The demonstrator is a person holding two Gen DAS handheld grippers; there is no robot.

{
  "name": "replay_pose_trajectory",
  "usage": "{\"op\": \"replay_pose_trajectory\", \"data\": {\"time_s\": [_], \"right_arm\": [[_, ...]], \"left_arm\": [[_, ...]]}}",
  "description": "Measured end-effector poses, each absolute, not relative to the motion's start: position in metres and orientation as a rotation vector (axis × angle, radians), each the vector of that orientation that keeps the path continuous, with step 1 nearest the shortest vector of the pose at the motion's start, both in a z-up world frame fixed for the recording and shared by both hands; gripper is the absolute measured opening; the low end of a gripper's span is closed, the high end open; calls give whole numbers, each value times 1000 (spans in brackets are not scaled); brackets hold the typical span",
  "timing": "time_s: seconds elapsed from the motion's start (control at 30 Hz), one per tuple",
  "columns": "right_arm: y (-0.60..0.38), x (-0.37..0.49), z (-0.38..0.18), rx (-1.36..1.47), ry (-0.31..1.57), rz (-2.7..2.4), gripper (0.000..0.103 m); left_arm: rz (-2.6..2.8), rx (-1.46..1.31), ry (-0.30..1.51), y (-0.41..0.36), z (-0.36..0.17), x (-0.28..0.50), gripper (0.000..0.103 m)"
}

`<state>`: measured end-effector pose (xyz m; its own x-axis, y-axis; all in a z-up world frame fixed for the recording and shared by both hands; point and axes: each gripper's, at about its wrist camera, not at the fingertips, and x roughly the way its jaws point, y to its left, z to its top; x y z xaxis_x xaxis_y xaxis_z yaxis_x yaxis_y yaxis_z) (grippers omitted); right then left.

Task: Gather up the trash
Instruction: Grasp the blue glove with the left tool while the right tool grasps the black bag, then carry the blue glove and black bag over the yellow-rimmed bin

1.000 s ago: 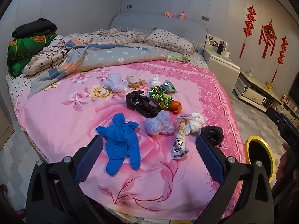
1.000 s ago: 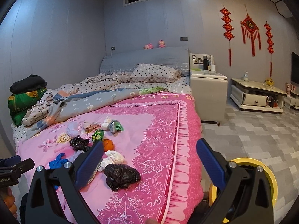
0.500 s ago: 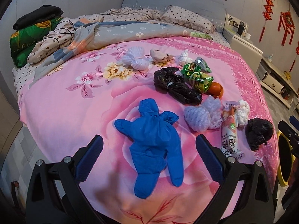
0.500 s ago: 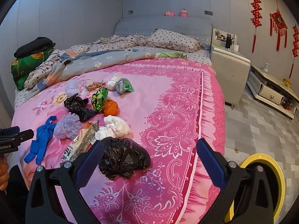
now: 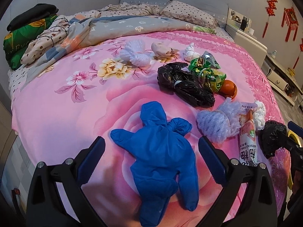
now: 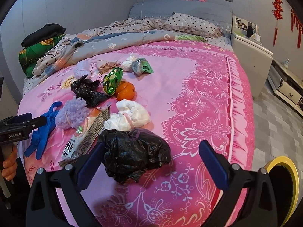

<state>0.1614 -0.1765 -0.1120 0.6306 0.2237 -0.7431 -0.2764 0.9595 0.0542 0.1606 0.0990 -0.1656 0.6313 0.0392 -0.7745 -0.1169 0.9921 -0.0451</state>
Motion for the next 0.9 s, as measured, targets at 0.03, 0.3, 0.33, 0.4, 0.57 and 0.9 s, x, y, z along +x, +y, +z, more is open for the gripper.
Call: {"op": "replay_pose_trajectory", "data": {"time_s": [0.03, 0.3, 0.33, 0.4, 0.57, 0.9], "right_arm": [[-175, 163, -114, -67, 847, 290, 94], [-170, 170, -120, -35, 893, 343, 69], [-169, 170, -121, -30, 899, 349, 63], [-167, 170, -121, -23, 901, 358, 59], [-170, 165, -112, -3, 889, 362, 49], [-187, 143, -77, 70, 847, 378, 49]], "left_arm": [[81, -88, 887, 97, -168, 162, 90], [34, -45, 931, 84, -182, 173, 57], [33, -36, 930, 81, -183, 174, 56], [29, -32, 928, 79, -184, 175, 47], [23, -51, 917, 80, -180, 172, 33], [3, -71, 847, 83, -147, 148, 25]]}}
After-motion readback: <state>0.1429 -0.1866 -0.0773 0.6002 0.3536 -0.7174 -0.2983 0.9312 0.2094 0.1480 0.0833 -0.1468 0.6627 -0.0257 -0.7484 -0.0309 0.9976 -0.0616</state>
